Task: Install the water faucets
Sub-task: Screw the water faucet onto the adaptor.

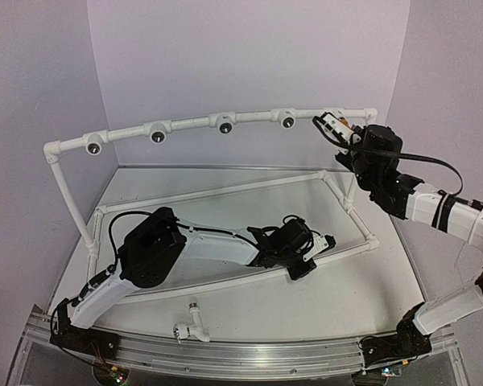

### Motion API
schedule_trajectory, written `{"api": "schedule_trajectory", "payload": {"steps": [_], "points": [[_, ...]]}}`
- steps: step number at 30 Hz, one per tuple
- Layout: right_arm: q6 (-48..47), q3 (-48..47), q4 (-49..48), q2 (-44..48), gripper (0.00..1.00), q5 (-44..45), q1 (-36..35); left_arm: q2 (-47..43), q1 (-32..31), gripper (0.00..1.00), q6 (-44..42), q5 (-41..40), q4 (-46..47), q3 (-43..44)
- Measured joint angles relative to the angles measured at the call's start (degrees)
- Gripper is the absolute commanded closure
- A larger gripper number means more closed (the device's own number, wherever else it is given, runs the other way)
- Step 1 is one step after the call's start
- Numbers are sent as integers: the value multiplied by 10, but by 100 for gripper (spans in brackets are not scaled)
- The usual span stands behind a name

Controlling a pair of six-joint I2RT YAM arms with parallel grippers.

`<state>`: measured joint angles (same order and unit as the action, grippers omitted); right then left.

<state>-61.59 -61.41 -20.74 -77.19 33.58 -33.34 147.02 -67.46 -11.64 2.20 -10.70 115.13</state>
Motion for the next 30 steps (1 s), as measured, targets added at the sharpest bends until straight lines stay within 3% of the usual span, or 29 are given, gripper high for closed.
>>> {"api": "schedule_trajectory", "payload": {"steps": [30], "points": [[240, -46, 122, 1, 100, -15, -1, 0, 0, 100, 0, 0, 0, 0]]}}
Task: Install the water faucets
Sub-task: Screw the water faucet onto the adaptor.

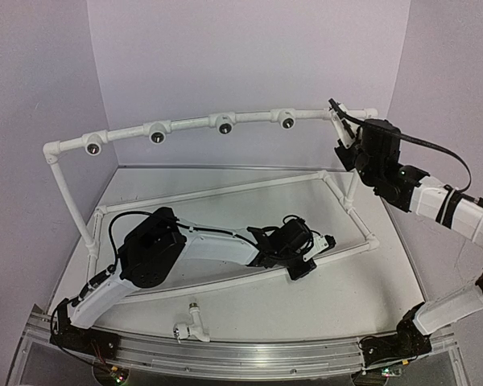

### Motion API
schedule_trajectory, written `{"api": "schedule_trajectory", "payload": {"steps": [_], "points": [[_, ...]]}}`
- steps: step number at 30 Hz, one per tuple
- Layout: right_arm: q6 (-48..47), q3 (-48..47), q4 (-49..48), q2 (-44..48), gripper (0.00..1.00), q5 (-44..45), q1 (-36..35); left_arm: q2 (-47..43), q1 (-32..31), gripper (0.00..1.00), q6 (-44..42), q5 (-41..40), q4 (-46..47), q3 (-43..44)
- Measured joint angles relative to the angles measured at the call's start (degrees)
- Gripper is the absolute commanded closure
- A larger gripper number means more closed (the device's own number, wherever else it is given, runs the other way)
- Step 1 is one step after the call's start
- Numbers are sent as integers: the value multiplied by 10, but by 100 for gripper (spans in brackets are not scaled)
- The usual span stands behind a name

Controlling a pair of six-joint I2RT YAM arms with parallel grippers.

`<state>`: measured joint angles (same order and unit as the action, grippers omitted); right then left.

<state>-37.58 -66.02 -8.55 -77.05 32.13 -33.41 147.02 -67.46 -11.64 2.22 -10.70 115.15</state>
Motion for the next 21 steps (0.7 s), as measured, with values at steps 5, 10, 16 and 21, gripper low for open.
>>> {"api": "schedule_trajectory", "payload": {"steps": [5, 10, 16, 21], "points": [[45, -10, 32, 5, 100, -17, 3, 0, 0, 100, 0, 0, 0, 0], [99, -17, 58, 10, 100, -36, 8, 0, 0, 100, 0, 0, 0, 0], [150, -20, 71, 13, 100, -54, 13, 0, 0, 100, 0, 0, 0, 0], [211, -35, 101, 12, 100, -77, 19, 0, 0, 100, 0, 0, 0, 0]]}}
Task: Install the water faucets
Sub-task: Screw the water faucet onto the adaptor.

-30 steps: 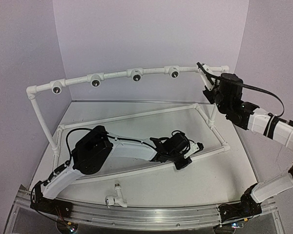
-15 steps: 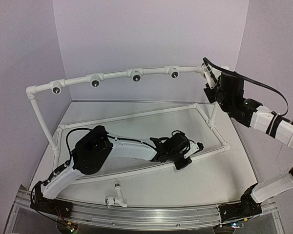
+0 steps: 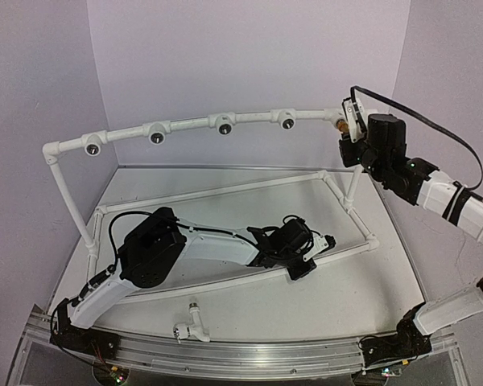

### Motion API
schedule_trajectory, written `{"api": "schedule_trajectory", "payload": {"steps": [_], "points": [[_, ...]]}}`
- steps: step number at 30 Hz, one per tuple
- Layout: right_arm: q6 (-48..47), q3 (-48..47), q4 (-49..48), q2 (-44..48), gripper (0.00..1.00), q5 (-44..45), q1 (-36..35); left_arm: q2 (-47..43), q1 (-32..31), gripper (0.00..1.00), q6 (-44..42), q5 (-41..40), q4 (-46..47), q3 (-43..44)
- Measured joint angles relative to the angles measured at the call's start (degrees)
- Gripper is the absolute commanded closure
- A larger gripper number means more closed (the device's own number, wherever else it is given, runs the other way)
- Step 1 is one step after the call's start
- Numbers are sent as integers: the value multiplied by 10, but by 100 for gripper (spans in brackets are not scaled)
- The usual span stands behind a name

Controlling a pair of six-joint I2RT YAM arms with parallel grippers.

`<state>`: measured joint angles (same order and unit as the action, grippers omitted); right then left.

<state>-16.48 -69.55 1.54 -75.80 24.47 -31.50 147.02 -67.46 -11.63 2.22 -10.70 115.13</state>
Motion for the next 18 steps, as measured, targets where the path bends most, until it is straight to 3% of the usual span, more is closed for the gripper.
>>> {"api": "schedule_trajectory", "payload": {"steps": [18], "points": [[304, -19, 9, 0, 100, -141, 47, 0, 2, 100, 1, -1, 0, 0]]}}
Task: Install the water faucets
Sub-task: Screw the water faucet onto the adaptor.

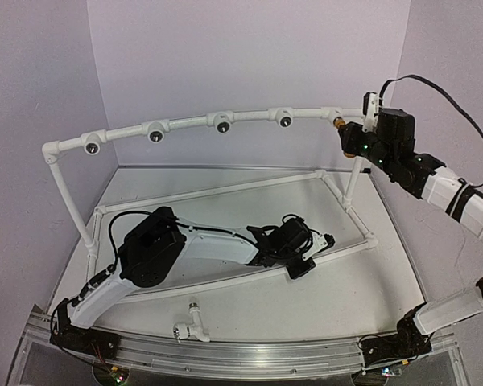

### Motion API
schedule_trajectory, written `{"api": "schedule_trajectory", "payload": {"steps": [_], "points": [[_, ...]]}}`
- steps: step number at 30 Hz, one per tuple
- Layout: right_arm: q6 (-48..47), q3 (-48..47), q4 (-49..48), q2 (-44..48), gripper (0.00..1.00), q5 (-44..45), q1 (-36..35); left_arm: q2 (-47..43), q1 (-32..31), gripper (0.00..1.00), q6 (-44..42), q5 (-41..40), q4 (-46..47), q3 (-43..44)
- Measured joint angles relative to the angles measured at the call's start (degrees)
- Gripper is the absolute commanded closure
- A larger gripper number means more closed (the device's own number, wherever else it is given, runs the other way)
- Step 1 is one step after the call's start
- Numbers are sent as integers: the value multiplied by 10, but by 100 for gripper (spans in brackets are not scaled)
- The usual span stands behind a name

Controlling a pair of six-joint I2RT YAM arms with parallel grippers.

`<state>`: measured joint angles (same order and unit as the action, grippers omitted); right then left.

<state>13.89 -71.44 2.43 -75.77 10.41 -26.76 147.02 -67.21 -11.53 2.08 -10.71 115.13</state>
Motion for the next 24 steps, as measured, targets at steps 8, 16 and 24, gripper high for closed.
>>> {"api": "schedule_trajectory", "payload": {"steps": [8, 16, 24], "points": [[114, -6, -21, -7, 88, -30, 14, 0, 3, 100, -1, -3, -2, 0], [55, -58, 49, -19, 4, -51, 5, 0, 5, 100, -1, -3, -2, 0], [-78, -85, 145, -1, 2, -81, -10, 0, 5, 100, -1, 0, -3, 0]]}}
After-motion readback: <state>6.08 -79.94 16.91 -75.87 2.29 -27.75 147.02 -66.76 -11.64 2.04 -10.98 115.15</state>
